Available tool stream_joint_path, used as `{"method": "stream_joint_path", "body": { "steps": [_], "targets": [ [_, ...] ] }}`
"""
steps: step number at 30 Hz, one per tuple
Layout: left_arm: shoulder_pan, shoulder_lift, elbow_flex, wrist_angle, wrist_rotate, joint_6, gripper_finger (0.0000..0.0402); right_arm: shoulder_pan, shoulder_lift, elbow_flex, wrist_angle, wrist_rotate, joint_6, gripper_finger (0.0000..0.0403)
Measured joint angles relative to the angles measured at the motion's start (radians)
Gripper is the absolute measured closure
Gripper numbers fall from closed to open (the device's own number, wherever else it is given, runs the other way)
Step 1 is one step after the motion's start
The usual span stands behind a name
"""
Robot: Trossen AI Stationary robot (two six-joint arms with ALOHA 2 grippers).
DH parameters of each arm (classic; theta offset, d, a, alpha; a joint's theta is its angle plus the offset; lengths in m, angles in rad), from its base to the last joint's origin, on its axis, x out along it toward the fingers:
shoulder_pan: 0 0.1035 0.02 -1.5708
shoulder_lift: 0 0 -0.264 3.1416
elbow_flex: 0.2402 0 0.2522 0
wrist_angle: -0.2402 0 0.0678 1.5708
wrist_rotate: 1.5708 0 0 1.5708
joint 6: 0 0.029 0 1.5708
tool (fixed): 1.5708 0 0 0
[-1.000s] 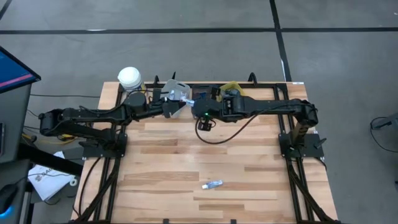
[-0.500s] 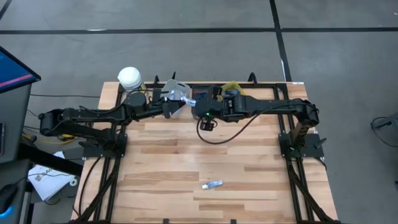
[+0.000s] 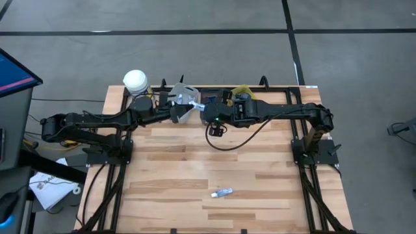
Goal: Pick & Place Travel size toiletries
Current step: Put the toothpaste into the gray bin
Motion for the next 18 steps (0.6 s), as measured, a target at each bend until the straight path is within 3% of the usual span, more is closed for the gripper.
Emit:
{"method": "stream_joint_path", "body": {
  "steps": [11,14,18],
  "targets": [
    [0.0,0.0,0.0,0.005,-0.009,0.0,0.04,0.0,0.0,0.0,0.0,0.0,0.0,0.035],
    [0.0,0.0,0.0,0.006,-0.009,0.0,0.04,0.0,0.0,0.0,0.001,0.0,0.004,0.0326],
    [0.0,0.0,0.0,0.007,-0.01,0.018,0.0401,0.0,-0.009,-0.002,-0.002,-0.001,0.004,0.0263]
  ]
}}
